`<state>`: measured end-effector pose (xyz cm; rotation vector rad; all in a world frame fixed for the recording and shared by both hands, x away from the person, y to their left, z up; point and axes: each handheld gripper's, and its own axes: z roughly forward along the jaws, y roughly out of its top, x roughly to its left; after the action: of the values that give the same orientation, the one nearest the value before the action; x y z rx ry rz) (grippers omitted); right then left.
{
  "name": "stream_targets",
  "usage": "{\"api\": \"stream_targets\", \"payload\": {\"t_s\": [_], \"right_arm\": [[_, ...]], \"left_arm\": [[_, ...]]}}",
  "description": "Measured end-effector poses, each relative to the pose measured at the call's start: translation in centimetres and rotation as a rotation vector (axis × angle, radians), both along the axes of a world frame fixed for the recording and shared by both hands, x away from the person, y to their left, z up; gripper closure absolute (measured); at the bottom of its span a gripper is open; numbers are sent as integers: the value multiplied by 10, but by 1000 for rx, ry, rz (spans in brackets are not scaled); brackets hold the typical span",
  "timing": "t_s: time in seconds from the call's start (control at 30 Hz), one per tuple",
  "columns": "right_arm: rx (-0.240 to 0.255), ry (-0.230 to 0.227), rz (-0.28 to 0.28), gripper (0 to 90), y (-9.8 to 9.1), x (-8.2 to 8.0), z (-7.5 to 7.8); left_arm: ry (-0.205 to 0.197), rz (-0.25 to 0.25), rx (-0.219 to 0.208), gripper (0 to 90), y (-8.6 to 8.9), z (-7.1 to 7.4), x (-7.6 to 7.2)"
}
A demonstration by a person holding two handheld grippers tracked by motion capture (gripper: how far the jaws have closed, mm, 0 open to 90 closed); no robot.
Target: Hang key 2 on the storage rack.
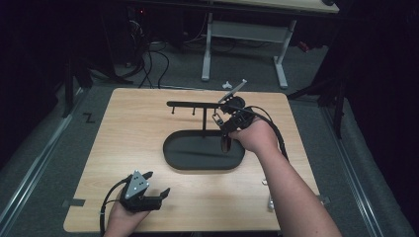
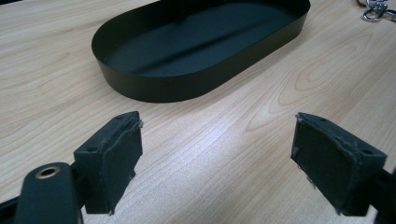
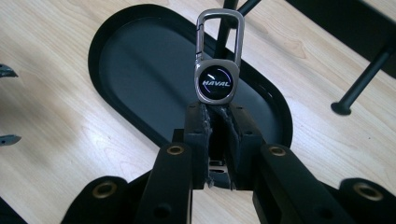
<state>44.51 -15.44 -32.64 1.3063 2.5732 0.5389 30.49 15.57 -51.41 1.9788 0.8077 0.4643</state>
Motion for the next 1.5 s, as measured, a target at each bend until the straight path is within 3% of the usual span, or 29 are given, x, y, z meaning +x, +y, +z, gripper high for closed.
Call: {"api": "stream_targets", "payload": {"t_s": [0.37, 1.2, 1.5], "right_arm": [[-7, -9, -28, 808, 7, 14, -2], [-37, -27, -77, 796, 14, 35, -29], [-18, -13, -87, 759, 14, 30, -30]], "left_arm": [[5, -22, 1, 163, -1, -1, 0], [13, -61, 11, 163, -4, -3, 0], [16, -62, 11, 163, -4, -3, 0]]}}
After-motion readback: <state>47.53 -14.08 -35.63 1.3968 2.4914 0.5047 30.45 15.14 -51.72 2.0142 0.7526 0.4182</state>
